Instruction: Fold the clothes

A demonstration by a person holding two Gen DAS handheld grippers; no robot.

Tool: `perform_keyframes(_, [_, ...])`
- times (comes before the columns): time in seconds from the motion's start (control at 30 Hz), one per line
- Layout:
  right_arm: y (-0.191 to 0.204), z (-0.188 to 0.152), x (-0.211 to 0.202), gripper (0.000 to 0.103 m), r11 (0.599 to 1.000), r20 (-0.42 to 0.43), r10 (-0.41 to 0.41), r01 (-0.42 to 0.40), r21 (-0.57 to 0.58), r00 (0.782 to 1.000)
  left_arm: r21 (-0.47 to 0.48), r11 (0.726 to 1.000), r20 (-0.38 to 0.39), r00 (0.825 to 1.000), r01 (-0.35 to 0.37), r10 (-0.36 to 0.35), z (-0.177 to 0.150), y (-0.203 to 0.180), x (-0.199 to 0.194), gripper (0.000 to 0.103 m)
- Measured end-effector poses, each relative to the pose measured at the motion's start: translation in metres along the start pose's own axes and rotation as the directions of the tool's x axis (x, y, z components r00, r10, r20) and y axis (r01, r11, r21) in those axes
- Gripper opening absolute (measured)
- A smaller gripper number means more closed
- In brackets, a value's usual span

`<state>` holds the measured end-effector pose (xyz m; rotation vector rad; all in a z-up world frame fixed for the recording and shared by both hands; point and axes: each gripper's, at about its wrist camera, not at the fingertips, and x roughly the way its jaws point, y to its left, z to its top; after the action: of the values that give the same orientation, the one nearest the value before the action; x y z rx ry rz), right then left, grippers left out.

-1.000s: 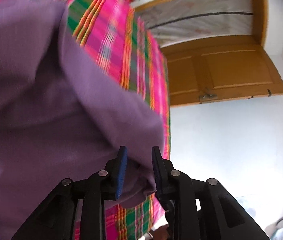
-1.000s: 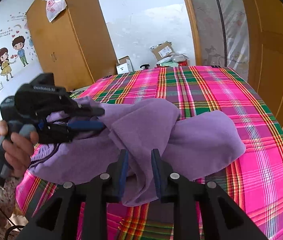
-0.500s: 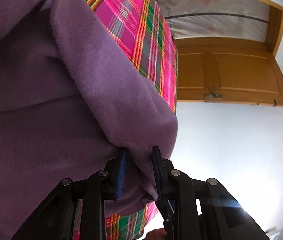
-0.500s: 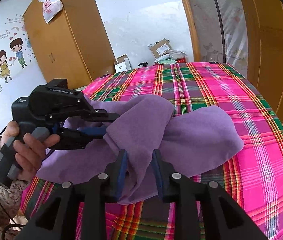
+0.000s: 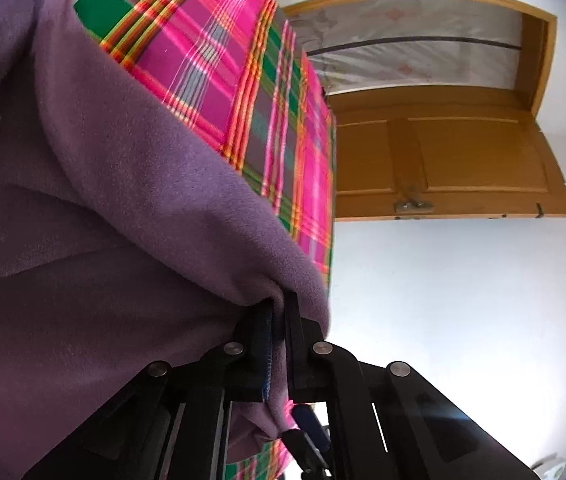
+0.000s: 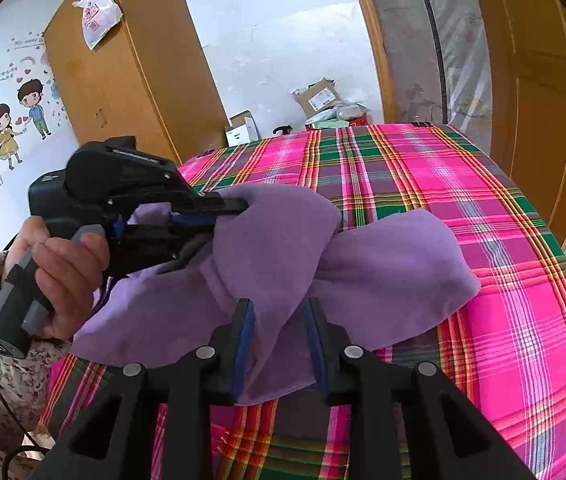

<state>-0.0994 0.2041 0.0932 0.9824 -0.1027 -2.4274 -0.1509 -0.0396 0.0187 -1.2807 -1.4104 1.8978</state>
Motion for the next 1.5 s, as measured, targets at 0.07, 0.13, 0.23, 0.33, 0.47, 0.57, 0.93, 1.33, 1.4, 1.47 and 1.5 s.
perform_keyframes(0.07, [0.000,0.000,-0.001,0.027,1.000,0.002,-0.001,0.001,-0.003,1.000,0.018,1.000,0.015,1.000,0.011,-0.012,-0.001,-0.004,-0.005,0.004])
perform_keyframes(0.13, [0.001,0.000,0.000,0.027,1.000,0.000,-0.002,0.002,-0.004,1.000,0.037,0.999,0.030,0.999,0.023,-0.024,-0.001,-0.009,-0.011,0.004])
perform_keyframes(0.23, [0.003,-0.003,-0.002,0.027,1.000,-0.001,-0.002,0.002,-0.006,1.000,0.076,0.997,0.070,0.997,0.033,-0.039,-0.002,-0.019,-0.026,0.004])
perform_keyframes(0.33, [0.008,-0.003,-0.003,0.027,1.000,0.005,0.011,-0.011,-0.020,1.000,0.104,0.994,0.110,0.993,0.039,-0.050,-0.003,-0.028,-0.044,0.004])
perform_keyframes(0.47, [0.015,-0.001,-0.002,0.027,0.999,0.003,0.037,-0.037,-0.036,0.999,0.124,0.992,0.156,0.986,0.034,-0.053,-0.007,-0.029,-0.064,0.004])
perform_keyframes(0.57, [0.024,0.000,-0.001,0.027,0.996,0.006,0.075,-0.075,-0.054,0.997,0.131,0.991,0.183,0.981,0.036,-0.060,-0.009,-0.030,-0.076,0.004])
perform_keyframes(0.93, [0.048,0.004,0.009,0.027,0.981,-0.025,0.105,-0.108,-0.161,0.994,0.149,0.988,0.233,0.969,0.044,-0.079,-0.007,-0.037,-0.101,0.004])
perform_keyframes(1.33, [0.051,0.008,0.021,0.003,0.961,-0.078,0.081,-0.098,-0.259,0.994,0.165,0.986,0.241,0.968,0.032,-0.072,-0.003,-0.044,-0.100,0.004])
perform_keyframes(1.4, [0.048,0.012,0.016,0.003,0.961,-0.051,0.055,-0.067,-0.269,0.997,0.168,0.985,0.244,0.967,0.031,-0.072,-0.001,-0.046,-0.101,0.004])
perform_keyframes(1.47, [0.045,0.017,0.009,0.003,0.961,-0.021,0.030,-0.035,-0.276,0.999,0.173,0.984,0.244,0.967,0.031,-0.073,-0.001,-0.048,-0.101,0.004])
perform_keyframes(1.5, [0.044,0.019,0.005,0.003,0.961,-0.003,0.012,-0.012,-0.278,1.000,0.177,0.984,0.243,0.967,0.031,-0.074,-0.001,-0.049,-0.100,0.004])
